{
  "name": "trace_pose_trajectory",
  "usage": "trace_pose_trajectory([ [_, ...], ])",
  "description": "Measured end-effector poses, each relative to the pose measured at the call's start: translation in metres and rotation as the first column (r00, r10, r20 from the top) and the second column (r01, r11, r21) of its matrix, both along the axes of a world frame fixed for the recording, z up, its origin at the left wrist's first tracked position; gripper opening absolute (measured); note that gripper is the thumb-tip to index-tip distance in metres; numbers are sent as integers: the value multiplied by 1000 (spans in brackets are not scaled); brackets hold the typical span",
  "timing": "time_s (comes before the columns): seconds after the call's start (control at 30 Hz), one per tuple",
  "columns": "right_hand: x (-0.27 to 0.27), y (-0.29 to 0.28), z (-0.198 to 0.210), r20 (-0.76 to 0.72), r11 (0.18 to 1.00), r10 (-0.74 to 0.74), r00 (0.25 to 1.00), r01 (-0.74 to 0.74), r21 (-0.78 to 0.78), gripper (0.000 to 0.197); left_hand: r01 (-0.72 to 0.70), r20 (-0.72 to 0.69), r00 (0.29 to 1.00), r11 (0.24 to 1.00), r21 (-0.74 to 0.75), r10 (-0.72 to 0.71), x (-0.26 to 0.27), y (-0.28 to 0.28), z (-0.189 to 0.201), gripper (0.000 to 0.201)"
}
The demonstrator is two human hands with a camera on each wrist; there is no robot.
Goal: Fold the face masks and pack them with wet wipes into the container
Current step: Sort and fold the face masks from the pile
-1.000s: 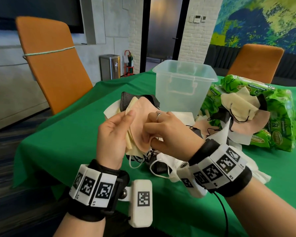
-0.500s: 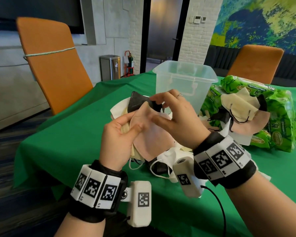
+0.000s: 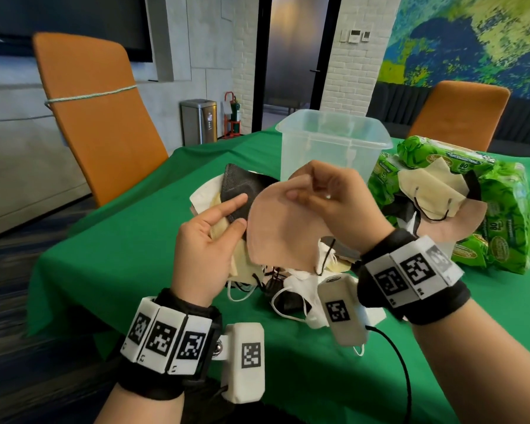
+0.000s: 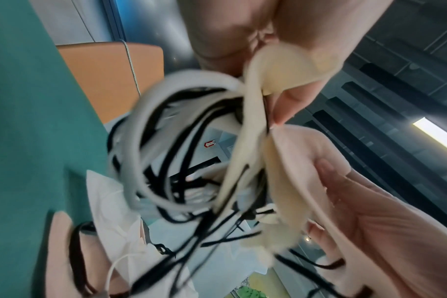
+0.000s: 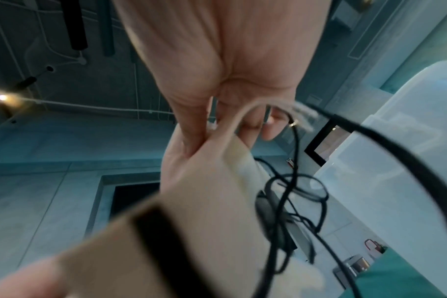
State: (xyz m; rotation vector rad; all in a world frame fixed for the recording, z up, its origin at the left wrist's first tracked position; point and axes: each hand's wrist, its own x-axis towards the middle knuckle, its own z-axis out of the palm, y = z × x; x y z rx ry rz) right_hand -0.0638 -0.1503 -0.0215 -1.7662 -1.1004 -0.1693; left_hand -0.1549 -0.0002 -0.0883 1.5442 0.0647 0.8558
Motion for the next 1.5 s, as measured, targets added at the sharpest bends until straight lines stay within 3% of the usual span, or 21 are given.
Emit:
trace_pose_trajectory([
  [0.2,1,-9,10,36,998,60,998,-58,-38,15,-63,-33,997,993,102,67,-2,-1,-1,41],
  [0.3,-1,-5,9,64,992,57,996,-49,-114,7,-8,-34,999,993,119,12,-4,-6,3,41],
  [0.5,-3,3,10,9,979,55,998,-52,-195,42,81,-3,997,982,170,-82,-7,-9,6,47],
  [0.57,-3,4,12,-7,979,39,999,-40,-198,45,94,7,995,976,196,-97,-8,-9,7,47],
  [0.73,-2,5,11,-74,992,3,997,-13,-128,23,77,-3,997,965,250,-79,-7,-10,6,50],
  [1.07,4,4,-3,-43,999,-25,999,27,43,20,128,60,988,976,177,-141,-5,-10,5,51],
  [1.23,7,-4,0,73,992,-119,990,116,54,23,110,52,992,986,128,-118,-3,-4,2,43],
  [1.4,9,-19,2,-73,983,56,996,-43,178,24,5,82,997,998,69,-11,-2,4,-1,50],
  [1.5,6,-23,1,-101,987,100,990,-86,135,21,-25,99,995,993,112,13,-2,3,0,49],
])
